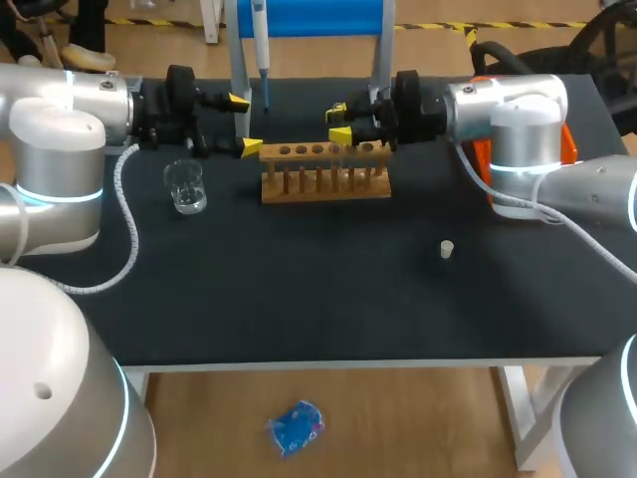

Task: Invert the test tube, pick up the pipette, mount the tip to pipette, aspirate from beaker and dispense into the tube, eject the tip, return the pipette, and cap with the stopper.

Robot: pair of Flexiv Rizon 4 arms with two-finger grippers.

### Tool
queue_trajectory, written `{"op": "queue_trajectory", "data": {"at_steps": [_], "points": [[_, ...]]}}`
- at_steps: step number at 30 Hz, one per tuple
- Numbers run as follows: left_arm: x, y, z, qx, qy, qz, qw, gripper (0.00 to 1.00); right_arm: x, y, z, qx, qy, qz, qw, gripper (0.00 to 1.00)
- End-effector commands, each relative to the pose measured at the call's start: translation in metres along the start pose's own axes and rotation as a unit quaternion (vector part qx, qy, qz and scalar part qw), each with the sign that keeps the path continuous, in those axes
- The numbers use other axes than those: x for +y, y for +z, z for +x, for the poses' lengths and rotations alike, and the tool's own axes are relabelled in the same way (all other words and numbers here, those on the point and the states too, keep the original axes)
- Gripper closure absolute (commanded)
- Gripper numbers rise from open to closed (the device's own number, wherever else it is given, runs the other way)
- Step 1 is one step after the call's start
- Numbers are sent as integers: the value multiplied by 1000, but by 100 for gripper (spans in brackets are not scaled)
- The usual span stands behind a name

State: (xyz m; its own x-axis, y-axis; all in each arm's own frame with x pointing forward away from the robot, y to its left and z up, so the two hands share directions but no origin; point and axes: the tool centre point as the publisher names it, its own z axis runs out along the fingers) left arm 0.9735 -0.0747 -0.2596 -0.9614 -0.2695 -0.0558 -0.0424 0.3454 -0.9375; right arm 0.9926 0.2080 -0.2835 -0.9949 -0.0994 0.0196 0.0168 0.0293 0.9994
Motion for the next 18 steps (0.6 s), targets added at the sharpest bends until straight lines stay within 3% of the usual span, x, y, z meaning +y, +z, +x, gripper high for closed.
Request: {"op": "queue_trajectory", "data": {"at_steps": [1, 4, 7, 8, 18], "points": [[1, 1, 1, -2, 1, 1, 1000, 0, -1, -2, -2, 6, 1, 1, 1000, 58], [1, 1, 1, -2, 1, 1, 1000, 0, 0, -3, -2, 6, 1, 1, 1000, 66], [1, 1, 1, -2, 1, 1, 1000, 0, 0, -4, -1, 7, 0, 3, 1000, 97], [1, 1, 1, -2, 1, 1, 1000, 0, 0, -4, -1, 7, 0, 3, 1000, 100], [1, 1, 1, -2, 1, 1, 1000, 0, 6, -5, 1, 12, -5, 3, 1000, 100]]}}
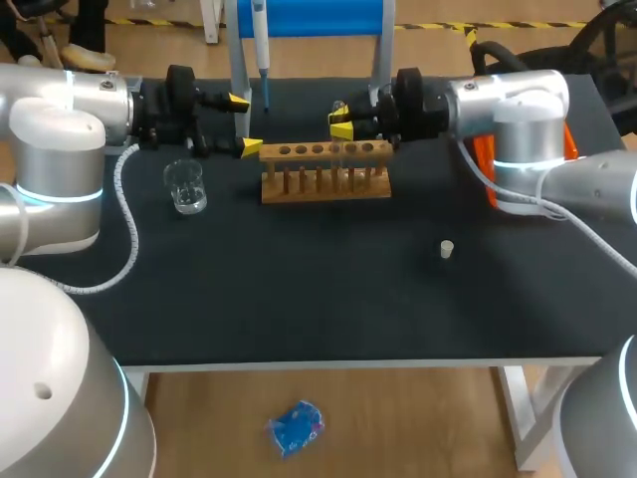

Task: Invert the test tube, pick up the pipette, mount the tip to pipette, aspirate from beaker and dispense into the tube, eject the tip, return the pipette, and cap with the stopper.

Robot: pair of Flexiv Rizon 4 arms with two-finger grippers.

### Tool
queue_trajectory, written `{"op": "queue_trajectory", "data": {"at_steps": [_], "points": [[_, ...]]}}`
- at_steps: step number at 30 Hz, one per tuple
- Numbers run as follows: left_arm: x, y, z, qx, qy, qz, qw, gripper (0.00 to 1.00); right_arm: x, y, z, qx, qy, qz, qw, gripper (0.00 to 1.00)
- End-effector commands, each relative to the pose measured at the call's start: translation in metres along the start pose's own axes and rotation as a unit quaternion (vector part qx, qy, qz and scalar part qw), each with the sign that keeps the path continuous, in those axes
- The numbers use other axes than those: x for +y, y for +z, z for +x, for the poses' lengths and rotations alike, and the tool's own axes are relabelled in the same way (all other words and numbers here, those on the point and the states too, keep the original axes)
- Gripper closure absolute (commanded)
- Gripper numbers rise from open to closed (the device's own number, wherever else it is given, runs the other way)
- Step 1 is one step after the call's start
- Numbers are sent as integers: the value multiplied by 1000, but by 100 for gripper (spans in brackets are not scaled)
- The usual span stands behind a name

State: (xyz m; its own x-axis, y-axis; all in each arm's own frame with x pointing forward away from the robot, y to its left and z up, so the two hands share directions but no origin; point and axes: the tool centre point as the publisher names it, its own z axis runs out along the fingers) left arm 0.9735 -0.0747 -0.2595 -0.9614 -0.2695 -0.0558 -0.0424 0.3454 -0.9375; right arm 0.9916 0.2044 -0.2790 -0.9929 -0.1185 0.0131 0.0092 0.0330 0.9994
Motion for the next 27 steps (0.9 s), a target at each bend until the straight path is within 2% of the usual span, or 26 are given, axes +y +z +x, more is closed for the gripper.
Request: {"op": "queue_trajectory", "data": {"at_steps": [1, 27], "points": [[1, 1, 1, -2, 1, 1, 1000, 0, 3, -1, -1, 3, -2, 1, 1000, 100], [1, 1, 1, -2, 1, 1, 1000, 0, 28, -2, 0, 6, -20, -11, 1000, 100]]}}
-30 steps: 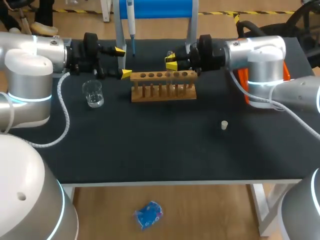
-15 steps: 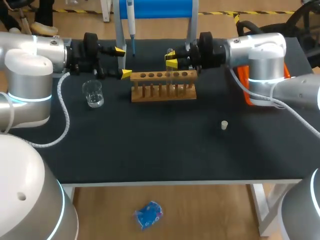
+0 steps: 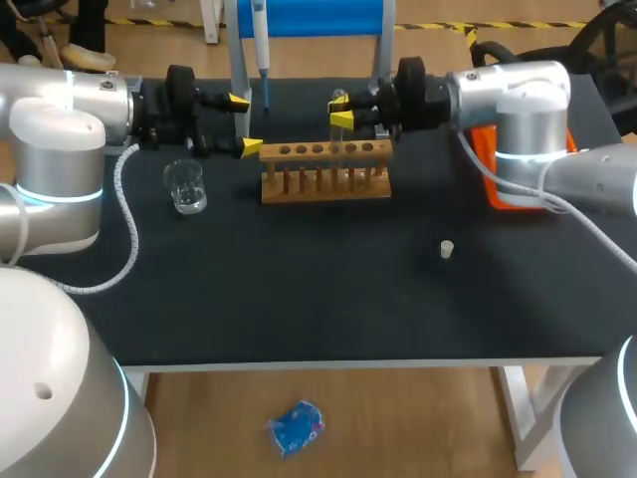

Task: Invert the test tube, pick up the pipette, mount the tip to pipette, aspirate from beaker and dispense into the tube, eject the tip, return the pipette, and cap with the stopper.

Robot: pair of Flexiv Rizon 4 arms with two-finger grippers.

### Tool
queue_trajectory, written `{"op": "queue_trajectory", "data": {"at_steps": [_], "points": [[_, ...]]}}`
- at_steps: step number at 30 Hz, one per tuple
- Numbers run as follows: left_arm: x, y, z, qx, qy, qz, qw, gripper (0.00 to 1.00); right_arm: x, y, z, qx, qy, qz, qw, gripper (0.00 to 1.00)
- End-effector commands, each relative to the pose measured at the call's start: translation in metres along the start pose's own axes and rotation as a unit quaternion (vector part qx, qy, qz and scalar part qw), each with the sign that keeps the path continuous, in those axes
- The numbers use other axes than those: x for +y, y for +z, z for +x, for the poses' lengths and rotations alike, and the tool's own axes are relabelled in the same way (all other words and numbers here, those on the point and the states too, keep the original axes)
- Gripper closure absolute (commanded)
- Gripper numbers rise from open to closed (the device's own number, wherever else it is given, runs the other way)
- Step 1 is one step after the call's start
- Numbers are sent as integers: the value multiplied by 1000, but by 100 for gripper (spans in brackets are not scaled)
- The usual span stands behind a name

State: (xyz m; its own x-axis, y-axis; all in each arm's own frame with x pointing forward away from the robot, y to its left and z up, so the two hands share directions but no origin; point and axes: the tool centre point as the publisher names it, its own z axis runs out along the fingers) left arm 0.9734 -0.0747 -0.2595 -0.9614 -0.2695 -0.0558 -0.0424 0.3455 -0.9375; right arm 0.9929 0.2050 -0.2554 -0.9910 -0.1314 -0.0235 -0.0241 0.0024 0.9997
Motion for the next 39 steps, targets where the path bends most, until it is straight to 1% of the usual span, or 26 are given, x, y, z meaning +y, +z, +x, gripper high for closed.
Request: {"op": "queue_trajectory", "data": {"at_steps": [1, 12, 27, 33, 39], "points": [[1, 1, 1, -2, 1, 1, 1000, 0, 5, -2, 1, 1, -2, 2, 1000, 100], [1, 1, 1, -2, 1, 1, 1000, 0, 18, -1, 0, 12, -8, 7, 1000, 100], [1, 1, 1, -2, 1, 1, 1000, 0, 38, -3, 4, 15, -17, 13, 1000, 100], [1, 1, 1, -2, 1, 1, 1000, 0, 49, -4, 7, 12, -16, 14, 1000, 100], [1, 1, 1, -2, 1, 1, 1000, 0, 65, -6, 12, 10, -9, 12, 1000, 100]]}}
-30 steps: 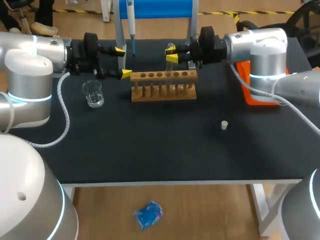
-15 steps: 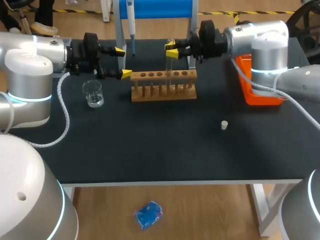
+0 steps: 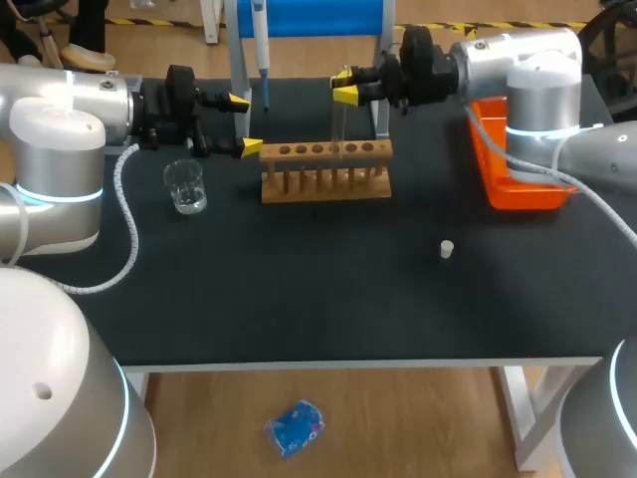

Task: Invert the test tube, pick up the pipette, mount the tip to pipette, aspirate from beaker and dispense into the tube, eject the tip, return the pipette, and cap with the stopper.

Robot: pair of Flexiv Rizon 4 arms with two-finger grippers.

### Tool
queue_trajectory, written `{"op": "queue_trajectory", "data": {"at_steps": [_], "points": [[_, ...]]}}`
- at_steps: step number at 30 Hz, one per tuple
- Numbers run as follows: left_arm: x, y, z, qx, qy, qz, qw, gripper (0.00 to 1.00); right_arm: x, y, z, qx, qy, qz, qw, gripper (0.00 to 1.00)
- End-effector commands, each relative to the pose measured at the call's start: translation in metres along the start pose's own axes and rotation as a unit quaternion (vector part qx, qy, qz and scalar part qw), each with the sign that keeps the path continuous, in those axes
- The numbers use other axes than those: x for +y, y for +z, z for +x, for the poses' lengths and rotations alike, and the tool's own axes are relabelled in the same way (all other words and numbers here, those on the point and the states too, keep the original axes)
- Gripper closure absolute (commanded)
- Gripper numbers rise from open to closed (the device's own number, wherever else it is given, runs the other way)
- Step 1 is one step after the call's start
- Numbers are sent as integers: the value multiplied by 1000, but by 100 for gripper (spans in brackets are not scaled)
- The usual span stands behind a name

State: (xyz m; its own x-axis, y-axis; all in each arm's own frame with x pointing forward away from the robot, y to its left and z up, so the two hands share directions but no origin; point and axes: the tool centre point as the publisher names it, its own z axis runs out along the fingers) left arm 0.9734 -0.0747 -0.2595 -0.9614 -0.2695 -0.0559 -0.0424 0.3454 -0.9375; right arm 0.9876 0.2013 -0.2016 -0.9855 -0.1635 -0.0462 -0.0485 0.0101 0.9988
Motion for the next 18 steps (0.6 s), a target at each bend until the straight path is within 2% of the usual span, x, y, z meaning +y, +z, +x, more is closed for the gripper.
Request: {"op": "queue_trajectory", "data": {"at_steps": [1, 4, 10, 12, 14, 18], "points": [[1, 1, 1, -2, 1, 1, 1000, 0, 15, -4, 9, -7, 4, 6, 1000, 100], [1, 1, 1, -2, 1, 1, 1000, 0, 24, -6, 14, -6, 24, 5, 1000, 100], [1, 1, 1, -2, 1, 1, 1000, 0, 37, -10, 32, 3, 116, -5, 993, 100], [1, 1, 1, -2, 1, 1, 1000, 0, 38, -11, 41, 5, 153, 7, 988, 100], [1, 1, 1, -2, 1, 1, 1000, 0, 37, -13, 52, 14, 210, 11, 978, 100], [1, 1, 1, -2, 1, 1, 1000, 0, 37, -19, 70, 22, 289, -20, 957, 100]]}}
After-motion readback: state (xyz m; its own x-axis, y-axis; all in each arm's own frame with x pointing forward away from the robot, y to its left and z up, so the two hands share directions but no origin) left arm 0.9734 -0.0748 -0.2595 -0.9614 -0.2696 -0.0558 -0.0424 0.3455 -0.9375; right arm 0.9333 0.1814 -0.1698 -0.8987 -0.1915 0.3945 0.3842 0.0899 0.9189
